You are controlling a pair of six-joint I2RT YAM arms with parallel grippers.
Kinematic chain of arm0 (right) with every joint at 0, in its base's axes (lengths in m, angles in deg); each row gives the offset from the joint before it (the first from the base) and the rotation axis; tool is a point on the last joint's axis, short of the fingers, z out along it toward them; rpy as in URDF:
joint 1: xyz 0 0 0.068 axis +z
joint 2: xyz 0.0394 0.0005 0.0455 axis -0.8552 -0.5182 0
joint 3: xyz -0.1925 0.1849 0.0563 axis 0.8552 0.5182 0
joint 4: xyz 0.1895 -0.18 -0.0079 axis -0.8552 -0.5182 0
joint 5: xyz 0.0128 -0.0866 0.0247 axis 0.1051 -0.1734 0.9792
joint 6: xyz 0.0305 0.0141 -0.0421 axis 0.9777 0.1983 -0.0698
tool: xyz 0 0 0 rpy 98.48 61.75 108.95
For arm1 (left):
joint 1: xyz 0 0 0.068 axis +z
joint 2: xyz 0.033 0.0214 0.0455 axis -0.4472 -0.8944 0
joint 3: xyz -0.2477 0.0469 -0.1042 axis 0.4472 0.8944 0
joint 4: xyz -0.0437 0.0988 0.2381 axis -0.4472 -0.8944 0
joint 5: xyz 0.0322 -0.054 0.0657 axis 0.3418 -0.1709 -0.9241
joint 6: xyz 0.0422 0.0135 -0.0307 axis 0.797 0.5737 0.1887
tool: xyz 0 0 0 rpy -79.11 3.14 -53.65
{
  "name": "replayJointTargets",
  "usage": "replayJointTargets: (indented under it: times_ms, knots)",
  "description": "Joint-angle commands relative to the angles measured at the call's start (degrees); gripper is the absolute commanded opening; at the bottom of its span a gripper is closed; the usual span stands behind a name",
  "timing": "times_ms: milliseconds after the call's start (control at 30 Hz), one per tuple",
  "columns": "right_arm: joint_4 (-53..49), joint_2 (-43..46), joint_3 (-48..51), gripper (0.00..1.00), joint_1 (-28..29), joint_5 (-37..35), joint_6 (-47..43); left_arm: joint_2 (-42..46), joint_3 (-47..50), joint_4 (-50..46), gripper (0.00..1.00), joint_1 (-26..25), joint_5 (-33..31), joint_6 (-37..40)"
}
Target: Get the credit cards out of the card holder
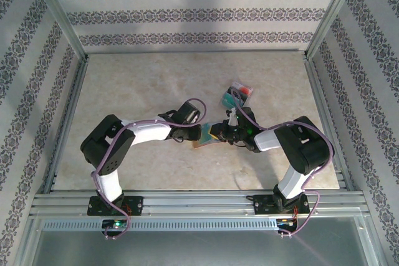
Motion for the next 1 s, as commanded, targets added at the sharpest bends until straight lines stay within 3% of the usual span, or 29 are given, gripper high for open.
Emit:
replayJointTargets:
  times_ms: [0, 367, 967]
  knots:
    - [2.0, -0.6, -0.8, 0.12, 0.8, 1.2, -0.6, -3.0, -0.6, -0.1, 0.15, -1.2, 2.2, 0.7]
    - [2.6, 0.0, -1.0, 0.07, 0.7, 1.0, -0.6, -3.1, -0.2, -1.5, 0.13, -1.0, 1.4, 0.0]
    - [1.0, 2.7, 1.3, 0.09, -1.4, 0.5, -1.1, -3.0, 1.1, -3.2, 0.09, -0.2, -0.6, -0.1]
